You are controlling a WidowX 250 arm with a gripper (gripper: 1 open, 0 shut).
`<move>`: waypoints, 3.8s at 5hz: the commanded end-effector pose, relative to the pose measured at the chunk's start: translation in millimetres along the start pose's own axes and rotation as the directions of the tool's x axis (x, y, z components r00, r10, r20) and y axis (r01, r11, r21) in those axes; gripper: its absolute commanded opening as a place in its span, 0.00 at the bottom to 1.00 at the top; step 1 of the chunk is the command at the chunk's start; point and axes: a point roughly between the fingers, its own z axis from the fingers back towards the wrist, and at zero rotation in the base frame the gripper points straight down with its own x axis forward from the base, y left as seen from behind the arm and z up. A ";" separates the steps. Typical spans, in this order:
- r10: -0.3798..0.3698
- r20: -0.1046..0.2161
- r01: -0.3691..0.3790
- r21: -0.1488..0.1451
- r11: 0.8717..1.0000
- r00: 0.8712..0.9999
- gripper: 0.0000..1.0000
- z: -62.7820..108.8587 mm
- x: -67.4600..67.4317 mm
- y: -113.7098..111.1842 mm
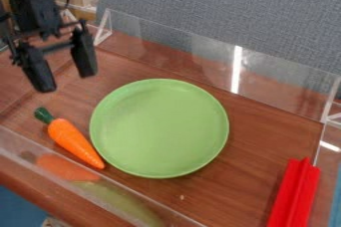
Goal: Put the carrot on the left side
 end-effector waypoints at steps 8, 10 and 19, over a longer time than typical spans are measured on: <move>-0.052 0.373 0.144 -0.222 0.964 0.926 1.00 70.2 21.8 17.2; -0.016 0.387 0.112 -0.226 0.968 0.922 0.00 81.3 30.9 22.0; 0.054 0.414 0.038 -0.212 0.977 0.909 1.00 53.0 70.8 18.2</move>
